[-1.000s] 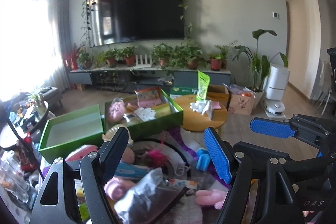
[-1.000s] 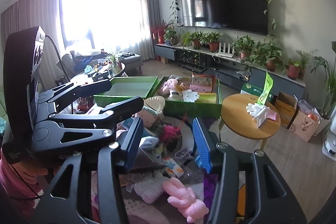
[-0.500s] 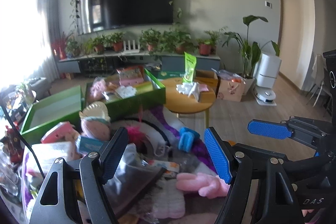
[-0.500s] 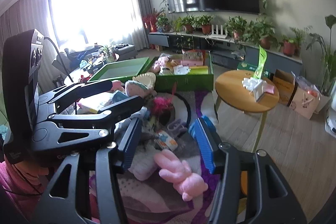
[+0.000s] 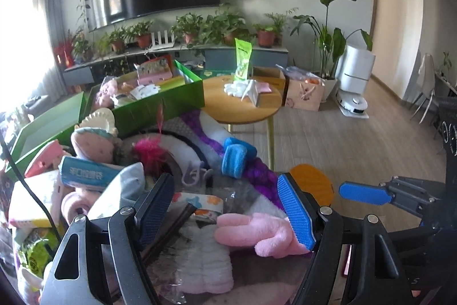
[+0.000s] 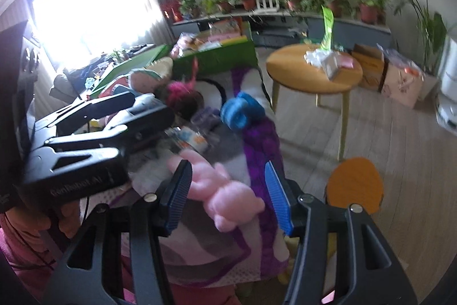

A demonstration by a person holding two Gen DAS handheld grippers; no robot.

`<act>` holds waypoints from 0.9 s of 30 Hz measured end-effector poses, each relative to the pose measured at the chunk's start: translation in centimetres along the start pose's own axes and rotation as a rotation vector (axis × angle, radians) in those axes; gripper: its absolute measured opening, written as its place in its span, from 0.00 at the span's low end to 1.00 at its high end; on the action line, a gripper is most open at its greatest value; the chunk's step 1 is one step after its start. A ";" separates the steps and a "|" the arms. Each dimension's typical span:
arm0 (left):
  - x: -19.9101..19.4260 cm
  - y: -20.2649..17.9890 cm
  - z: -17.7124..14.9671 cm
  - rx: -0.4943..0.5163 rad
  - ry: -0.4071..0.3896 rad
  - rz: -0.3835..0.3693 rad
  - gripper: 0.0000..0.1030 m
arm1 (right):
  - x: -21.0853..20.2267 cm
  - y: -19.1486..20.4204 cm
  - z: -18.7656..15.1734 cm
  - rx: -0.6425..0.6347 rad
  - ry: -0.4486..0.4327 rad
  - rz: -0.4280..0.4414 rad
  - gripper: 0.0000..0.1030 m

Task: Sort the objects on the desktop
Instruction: 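Close the left gripper on the pink plush toy while the right grips it too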

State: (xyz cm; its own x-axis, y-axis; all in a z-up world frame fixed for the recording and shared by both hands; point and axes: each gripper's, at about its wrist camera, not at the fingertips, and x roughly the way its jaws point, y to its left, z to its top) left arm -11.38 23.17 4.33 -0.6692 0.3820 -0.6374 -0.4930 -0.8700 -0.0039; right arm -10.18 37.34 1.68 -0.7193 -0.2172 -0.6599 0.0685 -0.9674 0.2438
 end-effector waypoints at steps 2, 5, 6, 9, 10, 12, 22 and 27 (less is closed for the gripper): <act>0.3 -0.2 -0.4 0.006 0.006 -0.006 0.73 | 0.5 -0.4 -0.5 0.014 0.012 -0.005 0.52; 0.8 -0.4 -0.9 0.009 0.020 -0.027 0.73 | 1.1 -0.9 -1.1 0.038 0.028 0.009 0.52; 1.0 -0.4 -1.0 0.008 0.026 -0.035 0.73 | 1.3 -1.0 -1.3 0.045 0.032 0.012 0.52; 1.6 -0.3 -1.4 0.004 0.044 -0.046 0.73 | 2.0 -1.3 -1.8 0.072 0.053 0.024 0.52; 1.8 -0.3 -1.5 0.001 0.052 -0.051 0.73 | 2.3 -1.3 -1.9 0.081 0.061 0.029 0.52; 2.2 -0.3 -1.7 -0.002 0.062 -0.059 0.73 | 2.9 -1.5 -2.3 0.098 0.079 0.039 0.52; 2.9 -1.2 -2.6 0.067 0.088 -0.089 0.73 | 4.3 -2.6 -4.3 0.172 0.109 0.088 0.39; 3.0 -1.8 -3.5 0.098 0.107 -0.122 0.73 | 3.9 -2.9 -5.5 0.175 0.103 0.109 0.39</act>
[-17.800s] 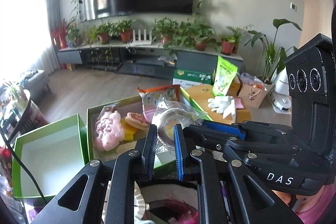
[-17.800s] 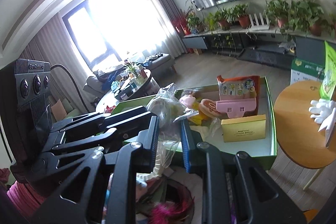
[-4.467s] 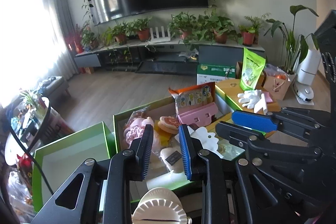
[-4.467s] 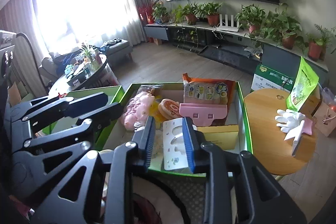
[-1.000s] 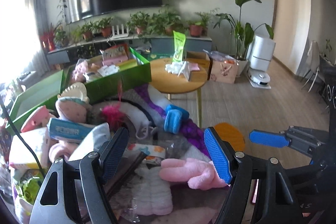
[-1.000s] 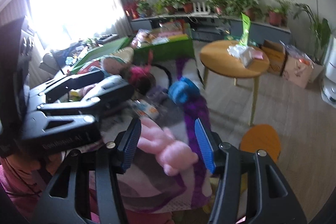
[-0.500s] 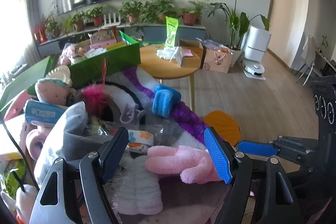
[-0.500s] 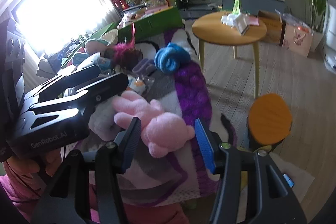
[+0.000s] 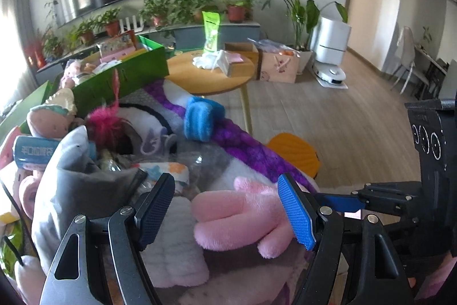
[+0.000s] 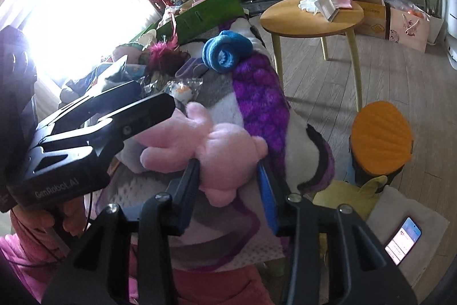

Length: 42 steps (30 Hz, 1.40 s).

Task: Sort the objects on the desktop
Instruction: 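Close the left gripper on the pink plush toy while the right grips it too, then lift the pink plush toy with both grippers and carry it over the green box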

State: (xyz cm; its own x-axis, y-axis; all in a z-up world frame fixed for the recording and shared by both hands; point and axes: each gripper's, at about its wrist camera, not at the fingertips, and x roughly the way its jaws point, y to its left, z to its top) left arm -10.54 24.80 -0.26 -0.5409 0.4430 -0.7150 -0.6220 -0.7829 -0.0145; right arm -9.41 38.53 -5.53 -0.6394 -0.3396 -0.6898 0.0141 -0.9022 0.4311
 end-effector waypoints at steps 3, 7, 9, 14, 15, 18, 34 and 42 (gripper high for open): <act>0.2 -0.1 -0.6 -0.002 0.020 -0.030 0.73 | 0.0 -0.1 -0.4 0.002 -0.006 0.009 0.39; 0.3 -0.2 -1.2 -0.019 0.035 -0.074 0.73 | 0.1 0.1 -0.6 -0.016 -0.015 0.004 0.39; 0.4 0.0 -1.4 -0.030 0.043 -0.075 0.65 | 0.0 0.3 -0.7 -0.033 -0.022 0.001 0.39; 0.3 0.6 -1.6 -0.061 0.055 -0.090 0.61 | -0.2 0.2 -0.8 -0.046 -0.036 0.008 0.43; 0.2 0.6 -1.6 -0.064 0.056 -0.093 0.61 | -0.3 0.2 -0.8 -0.050 -0.035 0.013 0.44; -0.2 0.5 -1.9 -0.067 0.058 -0.092 0.61 | -0.5 -0.1 -0.7 -0.048 -0.035 0.028 0.44; 0.2 0.8 -3.0 -0.050 0.074 -0.091 0.61 | 0.8 -0.3 0.6 -0.015 -0.008 0.079 0.43; -0.2 0.4 -3.0 -0.037 0.060 -0.106 0.60 | 1.4 -0.7 0.5 0.023 0.031 0.156 0.36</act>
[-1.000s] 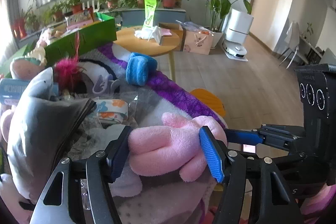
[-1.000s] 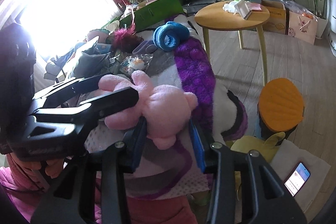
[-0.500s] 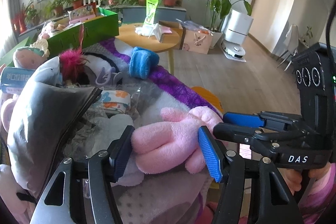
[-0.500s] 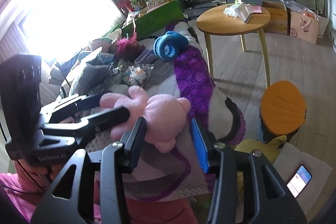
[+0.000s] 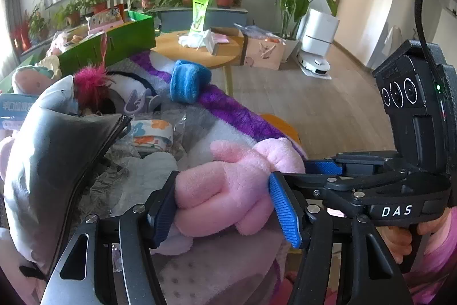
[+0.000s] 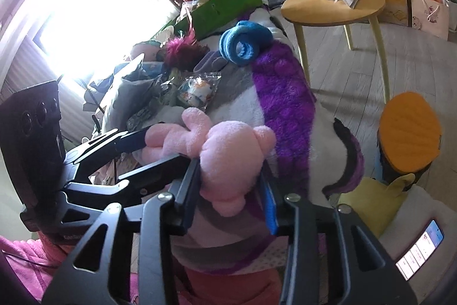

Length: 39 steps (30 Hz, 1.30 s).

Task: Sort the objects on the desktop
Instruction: 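Lift the pink plush toy with both grippers and carry it over the green box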

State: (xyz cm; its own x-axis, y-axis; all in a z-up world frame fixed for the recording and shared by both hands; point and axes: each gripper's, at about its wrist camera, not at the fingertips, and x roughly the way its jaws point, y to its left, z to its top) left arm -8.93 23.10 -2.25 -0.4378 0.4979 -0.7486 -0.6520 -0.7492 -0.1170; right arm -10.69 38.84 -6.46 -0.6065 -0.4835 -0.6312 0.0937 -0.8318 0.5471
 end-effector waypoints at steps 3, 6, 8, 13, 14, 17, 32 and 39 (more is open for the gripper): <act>-0.4 -0.1 0.2 0.001 -0.012 -0.004 0.60 | -0.4 0.5 0.0 -0.010 -0.016 -0.007 0.34; -0.8 -0.2 0.4 -0.001 -0.025 -0.011 0.60 | -0.8 0.9 0.1 -0.019 -0.023 -0.016 0.34; -1.1 -0.2 0.6 -0.005 -0.034 -0.017 0.60 | -1.1 1.2 0.2 -0.031 -0.028 -0.028 0.34; -1.9 -0.3 1.4 -0.004 -0.063 -0.018 0.60 | -2.1 1.8 0.7 -0.038 -0.059 -0.038 0.34; -2.1 -0.3 1.7 -0.001 -0.071 -0.016 0.60 | -2.2 1.9 0.8 -0.041 -0.064 -0.037 0.34; -2.7 -0.3 2.1 0.002 -0.089 -0.008 0.60 | -2.7 2.3 1.4 -0.051 -0.079 -0.034 0.34; -6.7 0.9 5.4 0.015 -0.206 0.087 0.60 | -4.5 5.7 5.2 -0.165 -0.160 0.017 0.34; -8.2 2.3 7.7 0.017 -0.256 0.138 0.60 | -4.7 7.5 8.4 -0.226 -0.204 0.055 0.34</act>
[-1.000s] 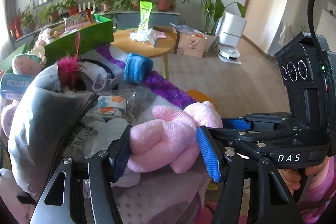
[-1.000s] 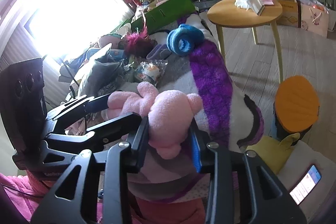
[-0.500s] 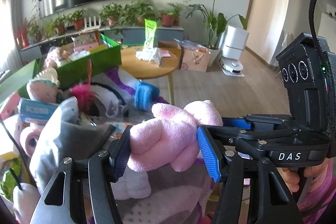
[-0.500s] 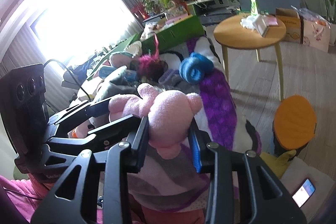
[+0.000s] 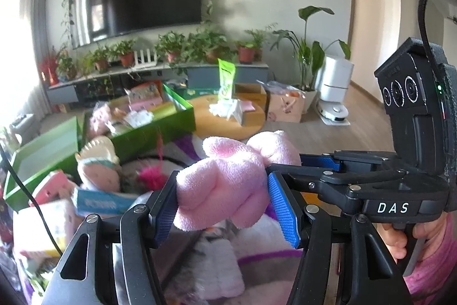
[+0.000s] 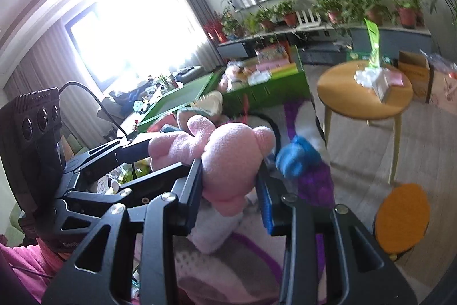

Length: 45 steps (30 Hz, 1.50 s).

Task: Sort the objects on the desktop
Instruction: 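Lift the pink plush toy with both grippers and carry it over the green box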

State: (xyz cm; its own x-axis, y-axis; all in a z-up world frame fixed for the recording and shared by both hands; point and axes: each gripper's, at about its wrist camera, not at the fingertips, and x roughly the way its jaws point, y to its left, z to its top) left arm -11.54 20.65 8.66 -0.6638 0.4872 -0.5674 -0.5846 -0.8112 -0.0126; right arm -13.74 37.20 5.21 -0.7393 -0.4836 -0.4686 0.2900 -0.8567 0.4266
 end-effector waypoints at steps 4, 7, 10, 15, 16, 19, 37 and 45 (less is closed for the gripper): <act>0.0 0.8 1.0 0.014 -0.011 0.026 0.60 | 0.8 0.1 1.7 -0.011 -0.013 0.023 0.34; 0.4 1.6 1.8 0.023 -0.013 0.050 0.60 | 1.6 0.2 2.8 -0.016 -0.019 0.037 0.34; 0.4 2.4 2.6 0.022 -0.022 0.060 0.60 | 2.3 0.3 3.8 -0.017 -0.025 0.052 0.34; 0.6 3.7 4.4 0.028 -0.037 0.080 0.60 | 3.2 0.8 5.9 -0.039 -0.045 0.060 0.34; 0.6 3.9 4.7 0.033 -0.041 0.087 0.60 | 3.3 0.8 6.3 -0.042 -0.047 0.061 0.34; 0.9 4.4 5.8 0.055 -0.054 0.104 0.60 | 3.9 1.1 7.7 -0.055 -0.057 0.060 0.34; 5.9 8.5 11.7 0.067 -0.018 0.094 0.60 | 8.7 -1.6 15.1 -0.038 -0.058 0.064 0.34; 9.8 10.5 13.1 0.039 0.022 0.094 0.60 | 12.0 -3.9 17.3 -0.020 -0.031 0.049 0.35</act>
State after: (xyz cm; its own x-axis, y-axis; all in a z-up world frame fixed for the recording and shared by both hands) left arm -30.33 21.12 13.71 -0.7067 0.4019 -0.5823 -0.5379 -0.8398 0.0732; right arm -34.23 37.87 11.26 -0.7424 -0.5194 -0.4232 0.3383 -0.8359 0.4323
